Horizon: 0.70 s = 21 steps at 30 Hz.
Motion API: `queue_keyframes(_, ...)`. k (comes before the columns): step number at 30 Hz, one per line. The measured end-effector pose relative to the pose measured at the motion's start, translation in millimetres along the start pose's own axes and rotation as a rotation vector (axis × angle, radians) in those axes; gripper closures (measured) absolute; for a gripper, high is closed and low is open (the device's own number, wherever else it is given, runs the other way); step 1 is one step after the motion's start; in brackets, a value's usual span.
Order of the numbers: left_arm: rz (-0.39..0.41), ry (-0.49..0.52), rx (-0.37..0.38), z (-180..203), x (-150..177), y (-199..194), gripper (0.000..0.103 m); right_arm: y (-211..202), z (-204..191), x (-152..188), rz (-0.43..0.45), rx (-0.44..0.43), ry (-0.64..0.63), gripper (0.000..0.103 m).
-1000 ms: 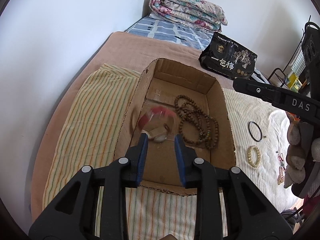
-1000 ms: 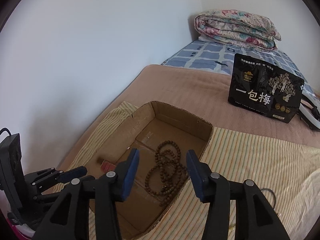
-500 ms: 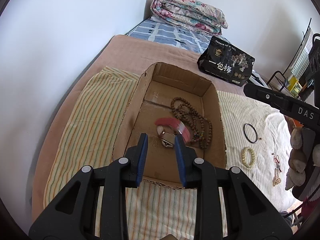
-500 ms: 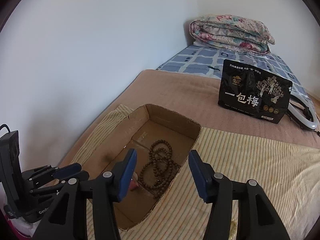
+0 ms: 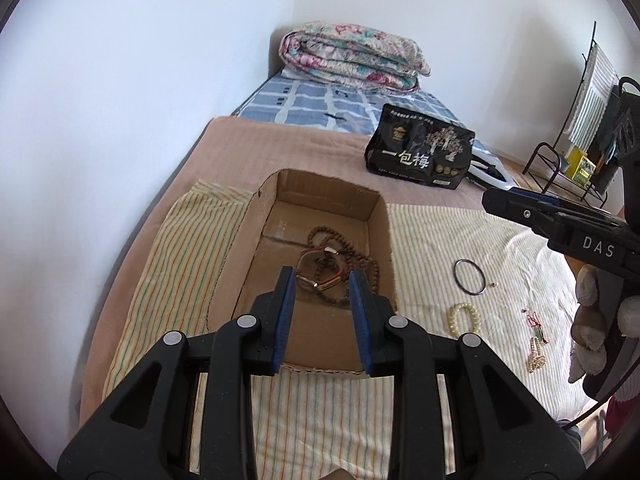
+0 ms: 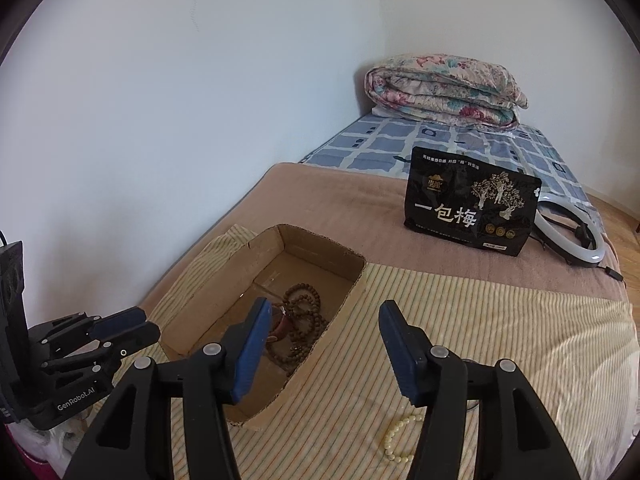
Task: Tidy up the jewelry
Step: 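Move both tools back toward the remaining jewelry on the bed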
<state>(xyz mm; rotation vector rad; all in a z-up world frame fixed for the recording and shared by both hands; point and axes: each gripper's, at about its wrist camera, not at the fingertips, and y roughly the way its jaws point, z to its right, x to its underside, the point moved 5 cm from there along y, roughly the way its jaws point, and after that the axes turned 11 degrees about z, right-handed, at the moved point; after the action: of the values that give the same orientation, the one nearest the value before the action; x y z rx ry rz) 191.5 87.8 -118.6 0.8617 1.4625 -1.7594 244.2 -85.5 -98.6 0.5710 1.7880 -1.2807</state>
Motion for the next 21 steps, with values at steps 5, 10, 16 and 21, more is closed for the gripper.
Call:
queue_keyframes(5, 0.034, 0.032, 0.012, 18, -8, -14, 0.076, -23, 11, 0, 0.028, 0.008, 0.008, 0.039)
queue_keyframes(10, 0.043, 0.055, 0.032, 37, -9, -19, 0.076, -50, 30, 6, 0.052, 0.034, 0.014, 0.034)
queue_keyframes(16, 0.034, 0.089, 0.078, 65, -2, -19, 0.075, -89, 62, 15, 0.078, 0.096, 0.012, 0.023)
queue_keyframes(21, 0.029, 0.117, 0.114, 93, 5, -16, 0.060, -122, 95, 31, 0.084, 0.173, 0.004, 0.020)
